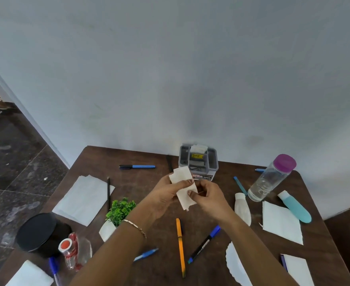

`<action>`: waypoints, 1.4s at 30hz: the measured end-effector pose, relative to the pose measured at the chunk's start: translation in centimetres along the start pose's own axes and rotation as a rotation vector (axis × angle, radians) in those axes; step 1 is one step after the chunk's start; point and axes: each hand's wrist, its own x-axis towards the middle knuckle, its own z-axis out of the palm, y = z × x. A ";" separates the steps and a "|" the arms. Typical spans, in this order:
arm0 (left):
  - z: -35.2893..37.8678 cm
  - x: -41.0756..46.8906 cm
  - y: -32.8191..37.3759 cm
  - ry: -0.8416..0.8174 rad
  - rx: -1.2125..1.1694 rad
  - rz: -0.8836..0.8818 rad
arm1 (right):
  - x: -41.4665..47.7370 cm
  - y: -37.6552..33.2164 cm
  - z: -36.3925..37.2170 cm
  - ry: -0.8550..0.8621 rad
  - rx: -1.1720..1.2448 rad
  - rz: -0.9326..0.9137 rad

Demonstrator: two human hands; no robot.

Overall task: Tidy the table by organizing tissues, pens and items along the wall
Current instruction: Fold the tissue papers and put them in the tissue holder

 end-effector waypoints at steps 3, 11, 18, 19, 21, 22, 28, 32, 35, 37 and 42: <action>-0.3 1.8 2.9 0.037 0.273 0.055 | 2.3 0.3 -1.0 0.010 -0.126 -0.019; -0.7 8.3 8.5 0.327 0.640 0.363 | 7.2 0.9 -3.3 0.253 -0.186 -0.010; 0.0 12.5 7.5 0.467 0.905 0.450 | 7.3 4.0 -3.2 0.313 -0.242 0.019; 0.2 12.6 7.6 0.480 0.920 0.459 | 7.3 4.2 -3.1 0.314 -0.236 0.022; 0.4 12.9 7.7 0.495 0.941 0.471 | 7.2 4.5 -3.1 0.319 -0.215 0.028; 0.5 13.0 7.8 0.503 0.951 0.480 | 7.3 4.6 -3.1 0.322 -0.209 0.026; 1.0 12.9 7.8 0.541 0.905 0.518 | 7.6 4.7 -2.8 0.336 -0.191 0.029; 1.0 13.1 7.6 0.508 0.891 0.489 | 7.8 4.9 -2.7 0.335 -0.186 0.036; 1.2 13.4 7.5 0.481 0.948 0.476 | 7.9 4.9 -2.7 0.331 -0.192 0.037; 1.3 13.5 7.3 0.475 0.976 0.474 | 8.0 4.9 -2.7 0.331 -0.198 0.040; 1.4 13.5 7.2 0.489 1.140 0.583 | 8.0 5.0 -2.7 0.327 -0.189 0.040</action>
